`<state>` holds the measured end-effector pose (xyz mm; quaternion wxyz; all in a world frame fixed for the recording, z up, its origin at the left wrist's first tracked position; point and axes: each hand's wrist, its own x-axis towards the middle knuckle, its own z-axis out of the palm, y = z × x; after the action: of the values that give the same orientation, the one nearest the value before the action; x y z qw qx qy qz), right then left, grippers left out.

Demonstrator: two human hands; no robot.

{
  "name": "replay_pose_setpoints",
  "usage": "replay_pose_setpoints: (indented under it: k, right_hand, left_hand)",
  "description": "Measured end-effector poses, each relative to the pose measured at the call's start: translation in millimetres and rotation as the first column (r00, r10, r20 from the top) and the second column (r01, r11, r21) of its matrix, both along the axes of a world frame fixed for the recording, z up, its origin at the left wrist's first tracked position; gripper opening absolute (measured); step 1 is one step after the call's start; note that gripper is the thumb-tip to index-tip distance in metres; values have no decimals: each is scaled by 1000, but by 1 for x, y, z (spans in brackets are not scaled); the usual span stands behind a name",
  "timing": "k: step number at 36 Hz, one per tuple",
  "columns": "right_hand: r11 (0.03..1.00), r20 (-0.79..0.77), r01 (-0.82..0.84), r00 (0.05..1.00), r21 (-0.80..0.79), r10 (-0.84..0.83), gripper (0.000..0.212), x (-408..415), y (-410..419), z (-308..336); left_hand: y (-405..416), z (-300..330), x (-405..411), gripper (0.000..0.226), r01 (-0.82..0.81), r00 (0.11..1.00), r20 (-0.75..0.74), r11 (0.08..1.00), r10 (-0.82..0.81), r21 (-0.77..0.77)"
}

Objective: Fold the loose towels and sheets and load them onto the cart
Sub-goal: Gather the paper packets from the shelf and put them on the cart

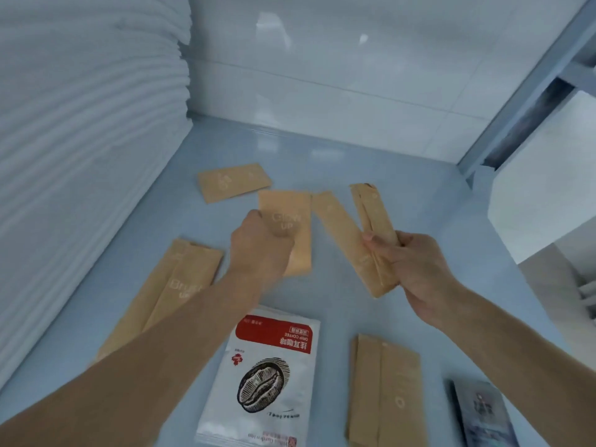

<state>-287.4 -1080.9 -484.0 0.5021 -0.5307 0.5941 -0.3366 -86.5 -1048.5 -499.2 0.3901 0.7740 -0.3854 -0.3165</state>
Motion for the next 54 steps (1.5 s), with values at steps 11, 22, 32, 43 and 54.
replay_pose_setpoints:
  k: [11,22,32,43,54]
  right_hand:
    - [995,143,79,987,-62,-70,20,-34,45,13]
    - [905,48,88,996,-416,-75,17,-38,74,25]
    - [706,-585,-332,799,-625,-142,38,-94,87,15]
    - [904,-400,-112,914,-413,-69,52,-99,117,5]
    - [952,36,257,966,-169,-255,29,-154,139,16]
  left_hand:
    - [6,15,-23,38,134,953,292,980,-87,-145]
    - [33,43,-66,19,338,726,-519,891,-452,-303]
    - [38,45,-93,31,375,414,-837,905,-358,-201]
    - [48,37,-138,37,338,350,-856,904,-380,-262]
    - [60,34,-189,25,374,376,-847,898,-375,-231]
